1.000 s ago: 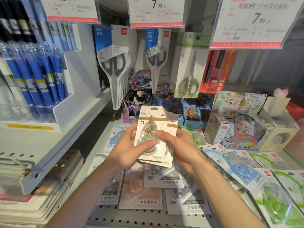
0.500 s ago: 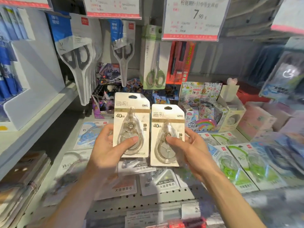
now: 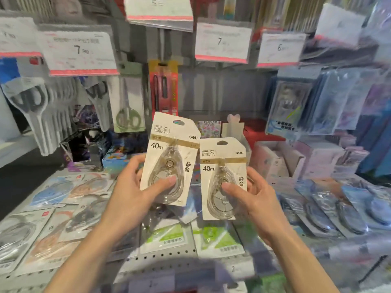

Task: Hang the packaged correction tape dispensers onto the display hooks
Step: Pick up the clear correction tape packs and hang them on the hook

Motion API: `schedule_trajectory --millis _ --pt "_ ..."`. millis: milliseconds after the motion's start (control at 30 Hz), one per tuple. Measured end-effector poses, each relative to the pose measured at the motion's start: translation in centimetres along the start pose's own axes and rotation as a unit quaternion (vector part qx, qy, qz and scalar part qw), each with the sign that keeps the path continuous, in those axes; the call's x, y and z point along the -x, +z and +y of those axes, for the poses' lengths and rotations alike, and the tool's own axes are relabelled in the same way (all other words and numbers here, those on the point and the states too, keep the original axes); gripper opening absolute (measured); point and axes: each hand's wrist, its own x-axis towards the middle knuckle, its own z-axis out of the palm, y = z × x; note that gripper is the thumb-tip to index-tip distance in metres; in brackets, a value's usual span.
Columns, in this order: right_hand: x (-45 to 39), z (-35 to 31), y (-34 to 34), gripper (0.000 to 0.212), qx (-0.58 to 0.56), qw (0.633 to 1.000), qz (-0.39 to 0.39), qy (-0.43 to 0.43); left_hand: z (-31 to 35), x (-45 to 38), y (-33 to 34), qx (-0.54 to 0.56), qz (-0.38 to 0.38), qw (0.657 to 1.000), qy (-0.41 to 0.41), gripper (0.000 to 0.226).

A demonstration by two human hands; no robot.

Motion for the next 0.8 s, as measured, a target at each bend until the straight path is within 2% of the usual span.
schedule_trajectory --millis 200,367,500,800 --pt "-1.6 -1.7 -11.4 0.037 -0.002 0.999 -0.045 -0.014 2.4 -0.3 10.5 -0.014 0.033 0.999 0.023 0.052" --pt "-3.5 -3.2 -17.3 0.034 0.002 0.997 -0.07 -0.032 4.1 -1.6 16.5 -0.033 0.04 0.998 0.028 0.044" --pt "-5.5 -3.6 -19.0 0.04 0.011 0.998 -0.057 -0.037 4.9 -3.1 18.3 -0.063 0.058 0.996 0.037 0.04" --pt "-8.5 -5.9 -19.4 0.031 0.067 0.995 -0.015 -0.075 5.7 -6.3 18.8 -0.08 0.066 0.993 0.056 0.046"
